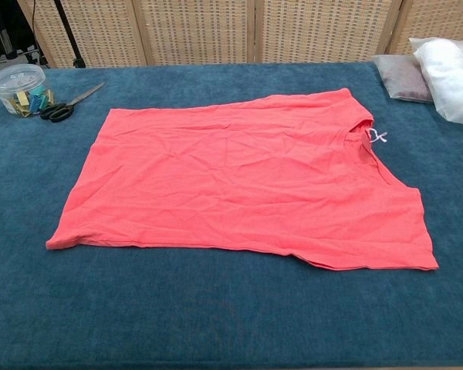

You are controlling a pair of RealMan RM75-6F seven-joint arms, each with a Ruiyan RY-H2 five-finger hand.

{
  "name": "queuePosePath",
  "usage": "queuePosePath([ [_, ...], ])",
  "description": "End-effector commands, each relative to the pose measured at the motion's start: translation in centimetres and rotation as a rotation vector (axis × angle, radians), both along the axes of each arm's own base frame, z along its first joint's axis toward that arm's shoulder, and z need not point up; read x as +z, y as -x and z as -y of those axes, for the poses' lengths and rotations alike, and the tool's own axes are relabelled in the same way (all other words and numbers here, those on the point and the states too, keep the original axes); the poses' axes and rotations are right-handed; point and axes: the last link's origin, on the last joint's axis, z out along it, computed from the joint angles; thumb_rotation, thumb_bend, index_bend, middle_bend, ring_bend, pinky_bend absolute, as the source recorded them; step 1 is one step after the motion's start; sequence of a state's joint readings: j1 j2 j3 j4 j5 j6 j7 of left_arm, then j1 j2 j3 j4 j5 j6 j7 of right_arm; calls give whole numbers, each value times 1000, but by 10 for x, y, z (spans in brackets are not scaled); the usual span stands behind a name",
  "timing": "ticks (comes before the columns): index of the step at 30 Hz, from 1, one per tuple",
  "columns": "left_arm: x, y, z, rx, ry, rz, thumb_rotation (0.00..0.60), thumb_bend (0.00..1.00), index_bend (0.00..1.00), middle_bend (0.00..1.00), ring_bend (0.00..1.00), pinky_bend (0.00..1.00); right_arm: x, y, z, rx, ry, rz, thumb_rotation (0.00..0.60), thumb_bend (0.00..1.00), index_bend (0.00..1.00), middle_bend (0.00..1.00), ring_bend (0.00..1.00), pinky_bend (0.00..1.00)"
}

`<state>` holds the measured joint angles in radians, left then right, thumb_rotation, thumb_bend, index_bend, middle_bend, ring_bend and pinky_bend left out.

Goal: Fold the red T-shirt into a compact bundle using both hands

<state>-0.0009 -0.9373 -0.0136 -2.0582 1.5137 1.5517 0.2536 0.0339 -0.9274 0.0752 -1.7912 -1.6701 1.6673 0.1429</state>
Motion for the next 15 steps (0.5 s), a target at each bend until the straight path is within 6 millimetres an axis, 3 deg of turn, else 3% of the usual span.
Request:
queuePosePath([
  [1,0,1,-1,2,2,-2,600,0,0,0,0,0,-2,0,0,2,-10,-3,600,0,14,0,0,0],
  [9,0,0,-1,2,5,1,600,0,0,0,0,0,-24,-3,0,38,-141,-36,600,0,84,0,0,0],
  [15,-1,0,-4,7,9,0,600,0,0,0,0,0,-77,-6,3,131,-342,-138,600,0,201,0,0,0],
])
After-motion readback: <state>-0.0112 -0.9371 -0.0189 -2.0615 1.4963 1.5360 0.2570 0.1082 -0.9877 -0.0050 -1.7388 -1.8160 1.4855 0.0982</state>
